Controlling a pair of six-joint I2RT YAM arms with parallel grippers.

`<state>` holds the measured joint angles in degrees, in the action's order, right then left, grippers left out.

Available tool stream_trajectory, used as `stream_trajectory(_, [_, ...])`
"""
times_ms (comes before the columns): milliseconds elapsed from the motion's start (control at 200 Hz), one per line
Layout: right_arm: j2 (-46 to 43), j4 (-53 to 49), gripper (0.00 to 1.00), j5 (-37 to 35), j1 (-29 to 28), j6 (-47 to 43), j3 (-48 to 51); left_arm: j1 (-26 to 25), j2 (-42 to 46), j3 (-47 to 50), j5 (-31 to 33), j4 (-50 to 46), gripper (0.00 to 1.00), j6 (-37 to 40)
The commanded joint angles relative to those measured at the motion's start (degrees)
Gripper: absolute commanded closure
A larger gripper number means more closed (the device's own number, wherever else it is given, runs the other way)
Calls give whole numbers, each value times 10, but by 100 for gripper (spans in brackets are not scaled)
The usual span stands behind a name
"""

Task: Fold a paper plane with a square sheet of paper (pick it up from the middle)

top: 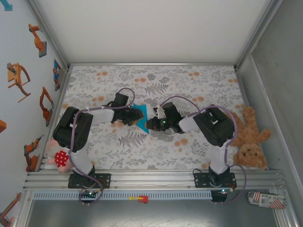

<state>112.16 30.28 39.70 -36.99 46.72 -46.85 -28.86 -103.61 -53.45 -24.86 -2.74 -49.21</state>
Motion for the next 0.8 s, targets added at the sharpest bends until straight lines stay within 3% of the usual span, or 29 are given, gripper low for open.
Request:
stream_trajectory(0, [-6, -33, 84, -31, 4, -7, 13, -5, -37, -6, 46, -105, 53, 24])
stream_trajectory(305, [-3, -74, 84, -51, 4, -20, 3, -10, -68, -31, 81, -174, 50, 14])
stream_trajectory(796, [10, -81, 96, -55, 5, -4, 7, -11, -66, -48, 73, -186, 48, 19])
